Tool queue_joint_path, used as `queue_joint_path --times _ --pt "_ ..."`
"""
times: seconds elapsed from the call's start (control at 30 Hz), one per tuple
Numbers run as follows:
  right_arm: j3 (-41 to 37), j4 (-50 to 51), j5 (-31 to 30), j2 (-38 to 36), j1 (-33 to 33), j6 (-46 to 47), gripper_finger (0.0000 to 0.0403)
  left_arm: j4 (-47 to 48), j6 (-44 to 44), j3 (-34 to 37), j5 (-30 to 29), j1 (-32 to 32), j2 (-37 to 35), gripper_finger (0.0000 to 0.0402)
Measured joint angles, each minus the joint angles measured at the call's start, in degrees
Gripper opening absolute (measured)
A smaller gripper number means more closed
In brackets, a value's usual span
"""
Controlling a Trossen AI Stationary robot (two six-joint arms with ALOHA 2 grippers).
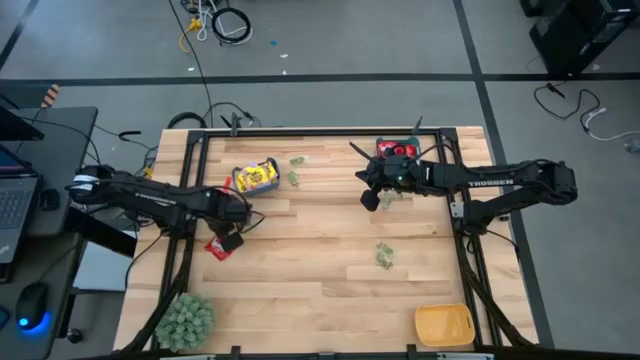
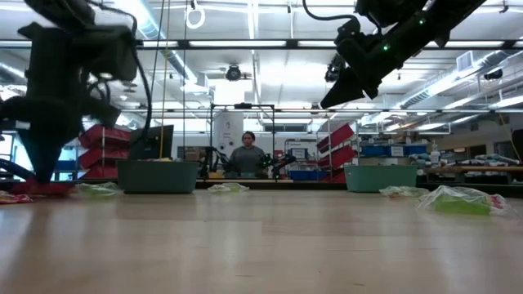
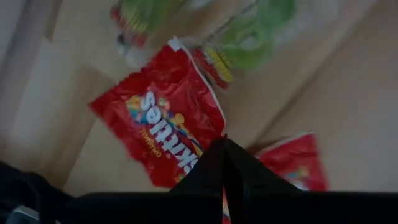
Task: Sort candy
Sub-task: Put the red candy into the blue bin
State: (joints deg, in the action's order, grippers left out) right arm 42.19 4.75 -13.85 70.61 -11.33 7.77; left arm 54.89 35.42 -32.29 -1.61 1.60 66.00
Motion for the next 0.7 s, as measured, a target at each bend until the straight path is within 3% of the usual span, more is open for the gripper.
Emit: queue_joint_path --times 0.23,0.33,0.5,0.7 --pt "0.00 -0.40 0.40 0.00 1.25 -1.68 0.0000 5.47 -5.46 -11.26 0.33 4.26 -0.07 0.0001" --pt "0.03 -4.18 4.32 0.58 2.21 -1.73 0.0000 5.45 -8.59 -16.47 -0.22 5.77 -0.13 0.0001" --pt "0.11 -14.31 10.35 4.66 5.00 -1.75 0.0012 -1.02 -14.27 -20.90 -3.52 6.46 -2.28 0.0001" --pt "0.09 -28.82 14.01 12.76 7.26 0.02 0.0060 -9.63 -20.26 -20.90 -6.24 6.44 -4.68 0.0000"
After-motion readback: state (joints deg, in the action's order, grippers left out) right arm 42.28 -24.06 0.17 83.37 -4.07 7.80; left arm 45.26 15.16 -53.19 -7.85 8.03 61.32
